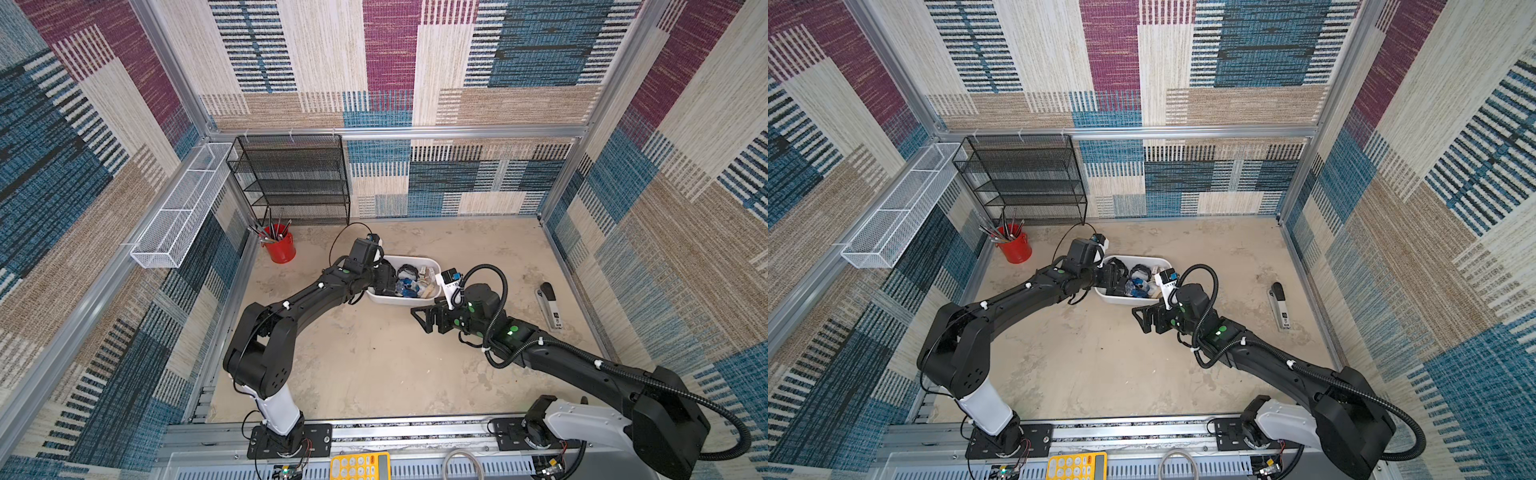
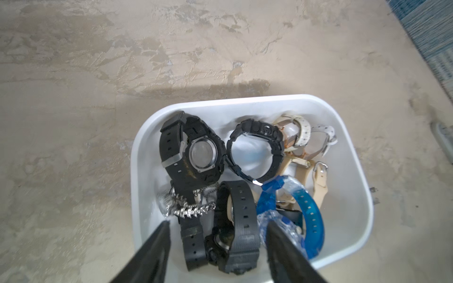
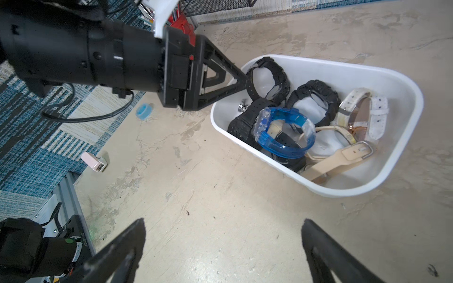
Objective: Put the watch into the storage box
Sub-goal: Place the watch in the storage box, then reset both arms
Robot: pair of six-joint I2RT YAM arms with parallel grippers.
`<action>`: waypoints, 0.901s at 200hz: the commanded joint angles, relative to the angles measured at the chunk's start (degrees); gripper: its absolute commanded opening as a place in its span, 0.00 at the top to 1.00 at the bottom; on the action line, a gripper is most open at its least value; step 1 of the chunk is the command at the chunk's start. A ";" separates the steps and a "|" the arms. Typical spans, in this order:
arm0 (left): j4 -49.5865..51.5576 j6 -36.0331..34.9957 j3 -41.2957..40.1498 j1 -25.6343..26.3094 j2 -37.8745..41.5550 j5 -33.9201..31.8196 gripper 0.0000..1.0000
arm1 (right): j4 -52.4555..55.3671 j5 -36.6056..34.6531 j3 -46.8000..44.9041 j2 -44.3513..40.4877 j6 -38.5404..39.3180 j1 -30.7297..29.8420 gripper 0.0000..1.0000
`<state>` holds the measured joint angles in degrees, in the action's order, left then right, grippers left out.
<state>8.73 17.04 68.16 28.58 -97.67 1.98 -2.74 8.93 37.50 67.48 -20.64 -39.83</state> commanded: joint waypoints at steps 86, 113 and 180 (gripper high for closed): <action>-10.89 1.75 -13.86 -0.01 17.42 1.37 0.01 | -1.03 -4.88 1.24 -0.31 1.30 -0.07 0.00; -11.73 -0.42 -21.02 -0.01 28.78 -5.54 0.01 | 1.54 -12.60 0.85 -3.80 2.92 0.02 0.01; -8.14 -7.70 -39.50 -0.01 54.75 -36.19 0.00 | -13.63 -49.02 -12.79 -15.30 9.47 2.05 0.00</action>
<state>0.54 14.92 33.39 28.58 -48.10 -18.72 -4.69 -22.76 29.69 54.11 -16.78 -38.59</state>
